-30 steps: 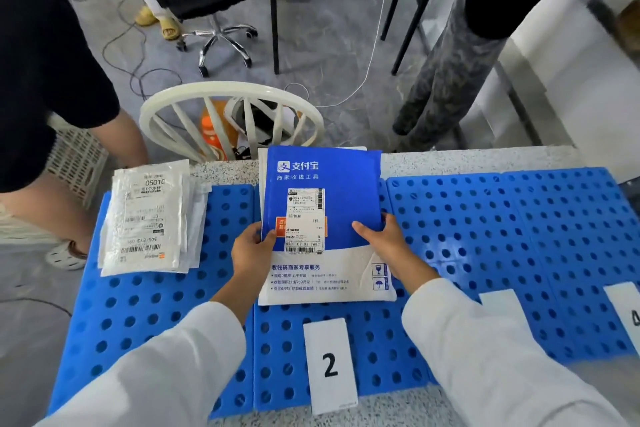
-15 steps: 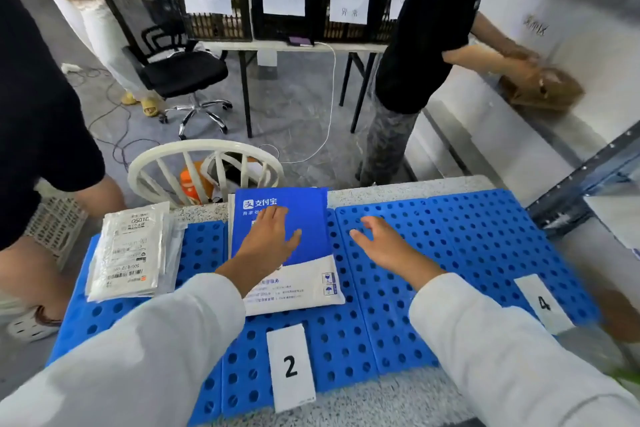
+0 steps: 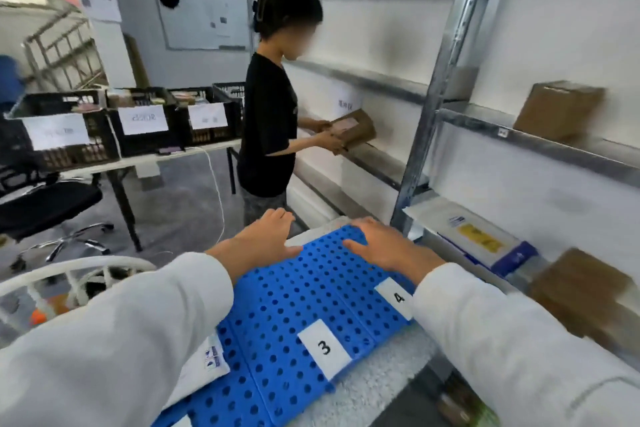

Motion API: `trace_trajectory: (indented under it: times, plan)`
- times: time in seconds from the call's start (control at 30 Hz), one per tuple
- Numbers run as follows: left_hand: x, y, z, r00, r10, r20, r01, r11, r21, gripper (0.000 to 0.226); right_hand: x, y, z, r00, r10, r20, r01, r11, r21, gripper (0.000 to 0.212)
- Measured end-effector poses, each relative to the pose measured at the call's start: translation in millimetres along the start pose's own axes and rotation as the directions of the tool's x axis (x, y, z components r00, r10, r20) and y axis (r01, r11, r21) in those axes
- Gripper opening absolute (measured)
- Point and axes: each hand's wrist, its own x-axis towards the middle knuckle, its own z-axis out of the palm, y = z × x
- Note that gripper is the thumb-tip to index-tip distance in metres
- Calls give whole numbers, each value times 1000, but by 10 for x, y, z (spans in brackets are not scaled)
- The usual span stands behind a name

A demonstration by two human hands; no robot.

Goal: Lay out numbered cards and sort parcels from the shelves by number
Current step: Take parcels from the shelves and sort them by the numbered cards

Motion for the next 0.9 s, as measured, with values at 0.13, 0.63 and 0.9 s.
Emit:
trace_trajectory:
  times: [0.13, 0.63, 0.9]
  plan:
    - [351, 911, -88, 986, 167, 14, -167, 986, 2, 70, -478, 749, -329, 989, 135, -53, -137, 990, -44, 62]
    - [785, 3454, 307, 898, 439, -20, -435, 895, 97, 66, -2097, 2517, -803, 891, 401, -216, -397, 916, 63, 61]
    - [985, 4406, 326, 798, 602, -14, -596, 793, 126, 68, -2675, 3086, -1011, 784, 567, -251, -546, 823, 156, 61]
